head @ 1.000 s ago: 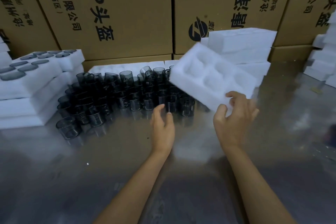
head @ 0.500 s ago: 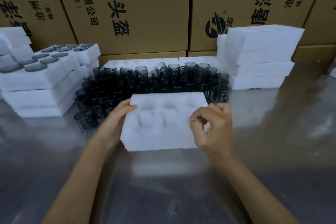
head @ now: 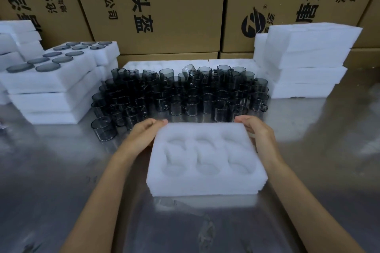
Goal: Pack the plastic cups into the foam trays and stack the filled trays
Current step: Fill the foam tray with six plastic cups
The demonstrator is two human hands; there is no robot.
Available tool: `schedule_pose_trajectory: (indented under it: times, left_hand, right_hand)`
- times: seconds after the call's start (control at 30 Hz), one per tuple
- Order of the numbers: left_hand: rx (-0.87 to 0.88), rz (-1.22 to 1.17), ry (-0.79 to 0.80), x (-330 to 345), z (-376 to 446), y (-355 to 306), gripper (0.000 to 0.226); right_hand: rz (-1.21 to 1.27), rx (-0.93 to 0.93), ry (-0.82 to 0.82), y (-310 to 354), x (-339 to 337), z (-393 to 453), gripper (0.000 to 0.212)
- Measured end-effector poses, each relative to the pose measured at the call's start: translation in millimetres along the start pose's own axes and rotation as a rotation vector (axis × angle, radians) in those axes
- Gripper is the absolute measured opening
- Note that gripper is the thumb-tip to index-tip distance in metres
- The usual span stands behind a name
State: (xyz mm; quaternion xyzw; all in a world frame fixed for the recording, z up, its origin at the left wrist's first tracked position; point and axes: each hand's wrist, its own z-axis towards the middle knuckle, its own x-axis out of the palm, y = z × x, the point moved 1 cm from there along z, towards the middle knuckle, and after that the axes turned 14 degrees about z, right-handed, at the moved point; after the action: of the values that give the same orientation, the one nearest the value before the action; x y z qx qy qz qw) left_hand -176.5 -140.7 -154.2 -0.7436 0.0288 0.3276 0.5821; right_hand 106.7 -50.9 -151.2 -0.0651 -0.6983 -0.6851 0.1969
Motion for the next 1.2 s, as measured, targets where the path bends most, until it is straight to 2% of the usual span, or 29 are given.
schedule_pose_trajectory:
  times: [0.1, 0.13, 0.17, 0.23, 0.33, 0.5, 0.63, 0.73, 0.83, 0.97, 1.07, 1.2]
  left_hand:
    - [0.12, 0.109, -0.466, -8.7, 6.0, 1.1, 0.009]
    - [0.14, 0.129, -0.558, -13.2, 7.0, 2.9, 0.009]
    - [0.14, 0.168, -0.602, -17.1, 8.3, 5.8, 0.021]
    - [0.1, 0.324, -0.588, -21.7, 9.9, 14.5, 0.039]
    - [0.038, 0.442, -0.512, -20.5, 9.3, 22.7, 0.048]
    - [0.067, 0.49, -0.535, -20.1, 6.1, 19.1, 0.023]
    - [0.085, 0.511, -0.498, -19.9, 6.8, 16.8, 0.021]
    - [0.138, 0.459, -0.478, -19.5, 5.8, 12.0, 0.019]
    - [0.217, 0.359, -0.475, -19.6, 2.6, 4.2, 0.013]
    - [0.297, 0.2, -0.446, -18.3, -4.4, -11.1, 0.024]
    - [0.327, 0.098, -0.393, -13.3, -11.2, -25.1, 0.018]
    - [0.419, 0.042, -0.299, 0.7, -24.4, -48.0, 0.019]
  right_hand:
    - [0.026, 0.072, -0.006, -1.9, -0.4, -1.1, 0.033]
    - [0.035, 0.077, -0.013, -2.0, 0.0, -1.3, 0.035]
    - [0.042, 0.074, -0.018, -1.7, 0.2, -1.7, 0.037]
    - [0.043, 0.067, -0.031, -1.3, 1.2, -2.1, 0.04]
    - [0.022, 0.082, -0.042, -3.3, 2.1, -3.1, 0.034]
    - [-0.037, 0.071, -0.056, -3.3, 1.9, -4.0, 0.027]
    - [-0.092, 0.028, -0.018, -2.2, 0.8, -3.8, 0.019]
    - [-0.266, 0.048, 0.116, 0.3, -1.1, -2.3, 0.013]
    - [-0.38, 0.066, 0.21, 4.0, -2.4, -1.2, 0.019]
    - [-0.335, -0.033, 0.1, 12.8, -13.5, 5.5, 0.018]
    - [-0.325, -0.043, 0.043, 18.2, -17.7, 9.0, 0.017]
    - [-0.452, -0.253, 0.004, 30.0, -7.4, 6.9, 0.02]
